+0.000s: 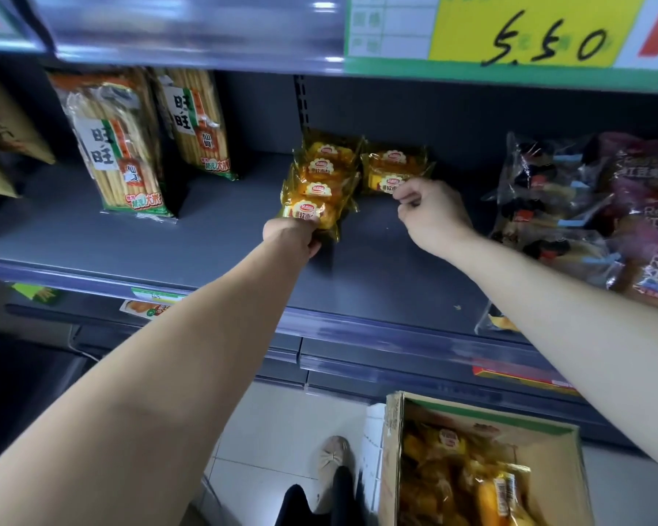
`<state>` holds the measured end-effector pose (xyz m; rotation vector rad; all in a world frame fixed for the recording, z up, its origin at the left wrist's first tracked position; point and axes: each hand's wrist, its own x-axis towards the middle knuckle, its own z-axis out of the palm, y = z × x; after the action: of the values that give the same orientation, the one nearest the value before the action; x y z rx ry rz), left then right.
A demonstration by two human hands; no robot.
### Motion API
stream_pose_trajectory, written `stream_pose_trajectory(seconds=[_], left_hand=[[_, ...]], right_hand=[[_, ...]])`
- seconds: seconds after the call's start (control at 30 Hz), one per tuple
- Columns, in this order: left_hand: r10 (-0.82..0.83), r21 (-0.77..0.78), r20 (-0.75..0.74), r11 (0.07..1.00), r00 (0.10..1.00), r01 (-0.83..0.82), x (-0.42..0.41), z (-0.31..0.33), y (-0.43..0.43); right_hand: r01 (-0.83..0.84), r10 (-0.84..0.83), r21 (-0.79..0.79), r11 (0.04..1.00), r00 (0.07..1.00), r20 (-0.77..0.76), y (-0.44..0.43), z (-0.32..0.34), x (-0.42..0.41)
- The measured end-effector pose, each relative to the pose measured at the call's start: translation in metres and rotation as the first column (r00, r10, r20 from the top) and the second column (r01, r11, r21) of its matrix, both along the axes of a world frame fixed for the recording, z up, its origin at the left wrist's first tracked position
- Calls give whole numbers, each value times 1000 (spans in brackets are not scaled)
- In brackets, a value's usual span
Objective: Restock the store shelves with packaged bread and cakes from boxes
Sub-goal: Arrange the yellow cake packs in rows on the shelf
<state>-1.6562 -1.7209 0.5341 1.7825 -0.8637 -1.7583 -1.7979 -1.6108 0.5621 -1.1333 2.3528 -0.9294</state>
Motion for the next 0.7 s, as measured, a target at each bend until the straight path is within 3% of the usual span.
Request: stream_pose_trajectory(seconds=[0.07, 0.2, 0.43, 0.53, 0.7], left_hand=[[-4, 3, 77, 1000, 997, 3, 5, -1, 4], [-25, -50, 62, 998, 998, 29, 11, 9, 23], [-331, -220, 63, 916, 942, 336, 19, 27, 97], [-524, -275, 108, 801, 845, 532, 18, 33, 140], [-812, -162, 247, 503, 529, 849, 20, 20, 222]], right_hand=[[-13, 14, -14, 1000, 1000, 14, 6, 2, 5], [-50, 52, -36, 998, 998, 40, 26, 8, 16], [-88, 89, -37, 995, 996, 7, 84, 17, 22], [-116, 118, -38, 992, 992, 36, 121, 18, 24], [-199, 194, 124, 972, 980, 51, 202, 3, 31]])
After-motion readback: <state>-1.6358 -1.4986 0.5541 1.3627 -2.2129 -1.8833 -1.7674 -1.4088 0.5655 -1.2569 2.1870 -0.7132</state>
